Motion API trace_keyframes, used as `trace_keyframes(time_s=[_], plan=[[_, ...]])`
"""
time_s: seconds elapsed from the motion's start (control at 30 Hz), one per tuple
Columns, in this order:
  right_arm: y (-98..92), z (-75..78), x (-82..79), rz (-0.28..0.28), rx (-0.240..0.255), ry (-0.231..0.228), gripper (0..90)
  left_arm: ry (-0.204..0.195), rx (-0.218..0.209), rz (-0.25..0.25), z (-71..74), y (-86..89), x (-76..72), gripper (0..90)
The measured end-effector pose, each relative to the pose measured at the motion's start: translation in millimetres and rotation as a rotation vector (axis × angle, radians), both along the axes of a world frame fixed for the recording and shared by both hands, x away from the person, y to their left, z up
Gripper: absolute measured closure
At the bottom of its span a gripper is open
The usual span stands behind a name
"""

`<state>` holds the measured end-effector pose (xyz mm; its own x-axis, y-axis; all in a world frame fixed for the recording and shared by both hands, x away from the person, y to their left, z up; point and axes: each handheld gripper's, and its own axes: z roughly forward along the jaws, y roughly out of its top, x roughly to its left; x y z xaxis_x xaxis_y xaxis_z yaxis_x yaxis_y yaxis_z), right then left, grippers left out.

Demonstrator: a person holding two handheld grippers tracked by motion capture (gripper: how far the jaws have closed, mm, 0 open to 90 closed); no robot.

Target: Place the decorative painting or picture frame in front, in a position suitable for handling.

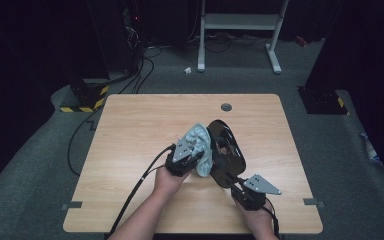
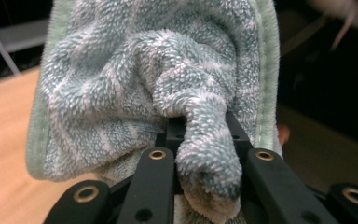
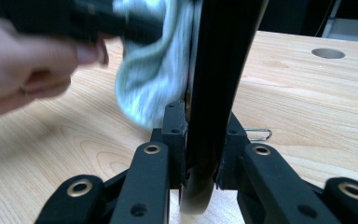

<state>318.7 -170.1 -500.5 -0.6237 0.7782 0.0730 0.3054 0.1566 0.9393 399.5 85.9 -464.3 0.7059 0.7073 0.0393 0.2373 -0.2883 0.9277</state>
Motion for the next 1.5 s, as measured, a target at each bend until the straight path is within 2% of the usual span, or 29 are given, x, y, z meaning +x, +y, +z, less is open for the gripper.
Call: trace_keyframes(time_s=[0.07,0.17,0.27,0.37,0.57,0.7,0.8,0.9,1.03,1.1,1.2,1.3,1.33,1.4,1.5], plan=[[-0.2,0.0,0.1,-0.002,0.002,0.002,77.3,-0.019,0.006,-0.018,4.2,-4.3,-3.2,78.2],[-1.6,-0.1,0.7,-0.004,0.006,0.009,77.2,-0.031,0.035,-0.056,2.2,-13.3,-10.3,78.2],[-3.3,-0.3,1.7,-0.012,0.012,0.015,76.9,0.000,0.052,-0.087,-7.4,-20.6,-14.1,78.2],[-3.9,-0.3,1.7,-0.013,0.010,0.013,76.9,0.027,0.037,-0.097,-17.8,-22.2,-17.2,78.2],[-4.0,-0.3,2.0,-0.014,0.012,0.013,76.9,0.062,0.090,-0.113,-37.3,-24.0,-21.1,78.2],[-4.0,-0.2,2.0,-0.017,0.010,0.012,76.9,0.087,0.153,-0.118,-48.9,-25.3,-22.1,78.3],[-4.0,-0.3,2.1,-0.015,0.010,0.011,77.1,0.092,0.166,-0.118,-52.9,-25.1,-23.0,78.2],[-3.3,-0.4,1.7,-0.011,0.009,0.009,77.3,0.086,0.167,-0.105,-47.6,-22.5,-20.6,78.2],[-3.2,-0.6,1.6,-0.011,0.008,0.006,77.3,0.060,0.089,-0.074,-26.3,-14.7,-14.3,78.2],[-3.3,-0.7,1.8,-0.008,0.009,0.005,77.4,0.031,0.054,-0.073,-10.8,-13.6,-13.2,78.2],[-3.2,-0.7,1.8,-0.008,0.009,0.006,77.4,-0.013,-0.012,-0.087,14.5,-15.5,-14.4,78.2],[-3.7,-0.7,2.1,-0.009,0.011,0.007,77.4,-0.039,-0.069,-0.116,31.9,-20.3,-18.1,77.9],[-3.8,-0.7,2.2,-0.009,0.011,0.008,77.3,-0.047,-0.065,-0.121,34.1,-22.4,-19.6,77.8],[-4.2,-0.7,2.4,-0.011,0.012,0.009,77.2,-0.070,-0.032,-0.126,34.0,-27.6,-21.7,77.8],[-5.4,-0.7,3.0,-0.014,0.016,0.015,77.1,-0.068,0.019,-0.128,23.0,-31.8,-20.9,77.9]])
